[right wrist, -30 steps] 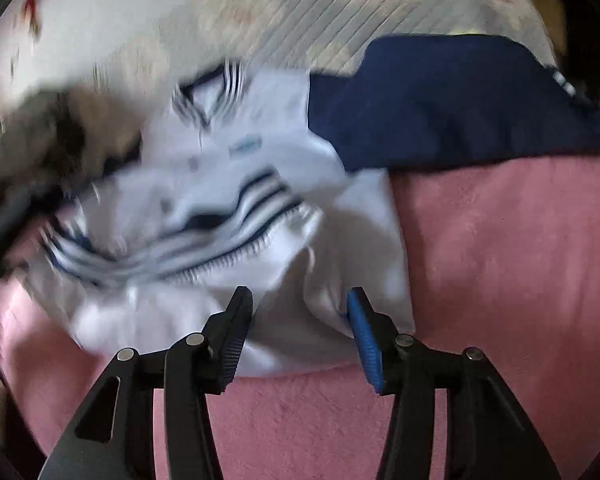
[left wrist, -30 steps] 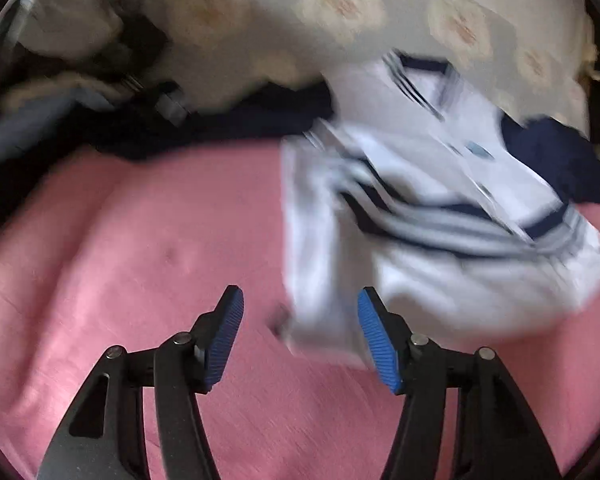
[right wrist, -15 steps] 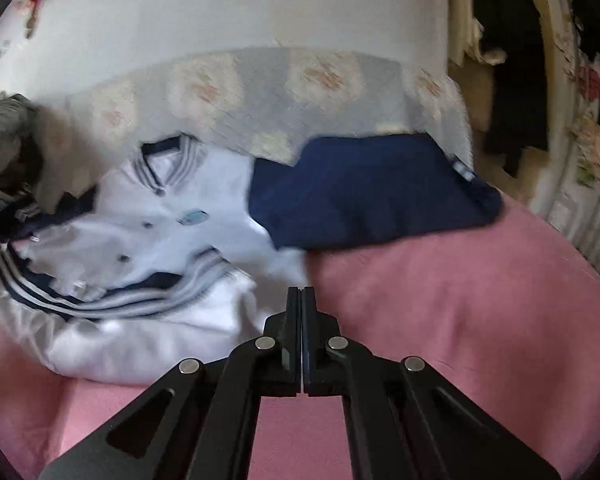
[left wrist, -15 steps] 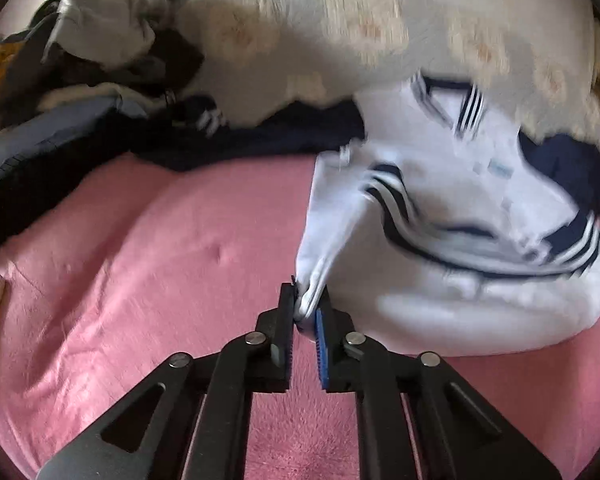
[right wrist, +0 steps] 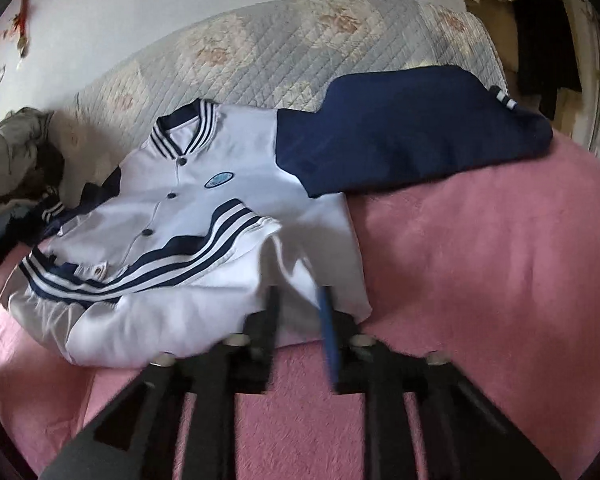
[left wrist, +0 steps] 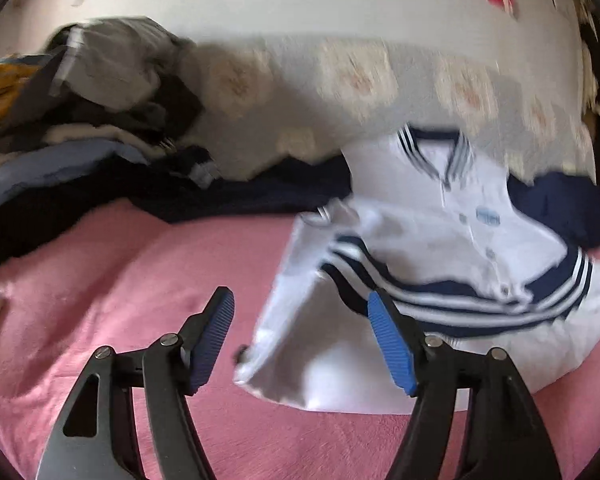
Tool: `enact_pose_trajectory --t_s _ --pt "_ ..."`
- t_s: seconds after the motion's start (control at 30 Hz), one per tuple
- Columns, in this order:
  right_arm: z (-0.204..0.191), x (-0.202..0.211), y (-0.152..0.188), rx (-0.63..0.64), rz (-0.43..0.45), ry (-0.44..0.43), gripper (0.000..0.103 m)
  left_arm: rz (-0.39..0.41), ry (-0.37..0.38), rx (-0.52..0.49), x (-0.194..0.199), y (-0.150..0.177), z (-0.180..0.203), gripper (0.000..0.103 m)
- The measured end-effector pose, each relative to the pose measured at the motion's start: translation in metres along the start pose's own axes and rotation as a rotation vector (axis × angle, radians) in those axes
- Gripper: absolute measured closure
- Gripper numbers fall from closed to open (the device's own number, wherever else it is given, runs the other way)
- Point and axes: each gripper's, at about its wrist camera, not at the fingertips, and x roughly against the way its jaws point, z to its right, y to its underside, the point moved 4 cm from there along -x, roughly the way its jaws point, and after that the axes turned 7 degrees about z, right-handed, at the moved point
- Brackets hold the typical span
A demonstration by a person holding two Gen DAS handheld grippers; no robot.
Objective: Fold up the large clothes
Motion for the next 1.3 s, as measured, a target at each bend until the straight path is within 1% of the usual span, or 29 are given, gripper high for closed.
enact_pose_trajectory --t_s 0.03,0.13,0.17,0.2,0.27,0.33,0.37,0.43,0.47,0.5,0.53,0.6,0.63,0.67,0.7,0.73,0.77,0.8,0.83,0.87,0.9,0.93,0.97,1.0,1.07,1.13,1.2,1.27,1.3 --pt "-0.001 -0.005 -0.001 0.020 -0.006 0.011 0.059 -0.029 0.007 -0.028 -0.009 0.002 0.006 0.035" --pt "-0.006 -0.027 -0.001 0.065 -0.085 -0.005 0.062 -0.083 0.041 -0.070 -0.026 0.006 0.021 0.035" --pt "-0.006 -0.032 0.002 0.060 -0.108 0.010 0.089 -0.095 0.028 -0.074 -0.030 0.007 0.024 0.035" --pt "-0.004 -0.034 0.004 0.046 -0.116 0.015 0.098 -0.107 0.016 -0.074 -0.034 0.009 0.025 0.035" --pt "0.002 -0.024 0.004 0.013 -0.067 0.037 0.098 -0.140 -0.009 -0.073 -0.039 0.014 0.022 0.035" --pt "0.010 0.001 0.001 -0.014 -0.015 0.055 0.098 -0.159 -0.016 -0.047 -0.042 0.016 0.017 0.035" --pt "0.012 0.006 0.000 -0.026 -0.019 0.045 0.098 -0.165 -0.012 -0.031 -0.043 0.017 0.014 0.035" --pt "0.023 0.004 0.004 -0.044 -0.071 0.028 0.098 -0.190 -0.025 -0.007 -0.047 0.020 0.008 0.035" --pt "0.028 -0.003 0.008 -0.060 -0.103 0.019 0.098 -0.203 -0.025 -0.003 -0.049 0.022 0.008 0.035" --pt "0.034 -0.020 0.018 -0.088 -0.175 -0.012 0.098 -0.208 -0.023 -0.004 -0.050 0.022 0.008 0.035" --pt "0.039 -0.029 0.023 -0.124 -0.187 -0.044 0.099 -0.201 -0.023 -0.009 -0.050 0.022 0.009 0.035" --pt "0.043 -0.020 0.017 -0.174 -0.142 -0.063 0.098 -0.161 -0.018 -0.021 -0.041 0.019 0.011 0.035" --pt "0.041 -0.011 0.011 -0.170 -0.101 -0.057 0.097 -0.127 -0.023 -0.031 -0.034 0.016 0.012 0.035" --pt "0.039 -0.005 0.008 -0.157 -0.074 -0.045 0.086 -0.086 -0.029 -0.043 -0.025 0.012 0.013 0.035" --pt "0.035 0.006 0.003 -0.108 -0.034 0.017 0.080 -0.039 -0.030 -0.067 -0.014 0.008 0.017 0.035" --pt "0.029 0.016 -0.003 -0.036 0.006 0.087 0.071 -0.005 -0.022 -0.094 -0.004 0.004 0.021 0.035" --pt "0.023 0.022 -0.008 0.008 0.032 0.115 0.061 0.024 -0.008 -0.125 0.006 0.002 0.027 0.035" --pt "0.013 0.034 -0.014 0.066 0.078 0.129 0.053 0.049 0.011 -0.156 0.017 -0.001 0.034 0.035" --pt "0.005 0.042 -0.020 0.094 0.109 0.122 0.038 0.066 0.029 -0.173 0.025 -0.005 0.040 0.035" --pt "-0.008 0.055 -0.027 0.120 0.148 0.089 0.029 0.083 0.050 -0.184 0.034 -0.008 0.046 0.035" --pt "-0.018 0.063 -0.031 0.134 0.166 0.063 0.026 0.101 0.072 -0.192 0.043 -0.012 0.052 0.032" --pt "-0.028 0.069 -0.034 0.148 0.181 0.038 0.021 0.113 0.094 -0.199 0.051 -0.016 0.058 0.021" --pt "-0.043 0.077 -0.037 0.168 0.197 0.014 0.015 0.127 0.112 -0.203 0.059 -0.020 0.063 0.014" --pt "-0.053 0.084 -0.038 0.183 0.208 -0.002 0.015 0.151 0.123 -0.204 0.068 -0.023 0.068 0.002" --pt "-0.069 0.092 -0.037 0.214 0.216 -0.033 0.015 0.200 0.144 -0.204 0.084 -0.028 0.075 0.000" --pt "-0.086 0.100 -0.034 0.250 0.211 -0.059 0.014 0.219 0.164 -0.225 0.096 -0.030 0.084 0.000" --pt "-0.100 0.104 -0.029 0.274 0.203 -0.092 0.013 0.239 0.150 -0.250 0.103 -0.031 0.089 0.000" --pt "-0.110 0.104 -0.024 0.307 0.188 -0.120 0.003 0.240 0.118 -0.291 0.102 -0.030 0.093 0.000" --pt "-0.116 0.103 -0.019 0.339 0.177 -0.128 0.000 0.225 0.113 -0.309 0.097 -0.026 0.095 0.000"
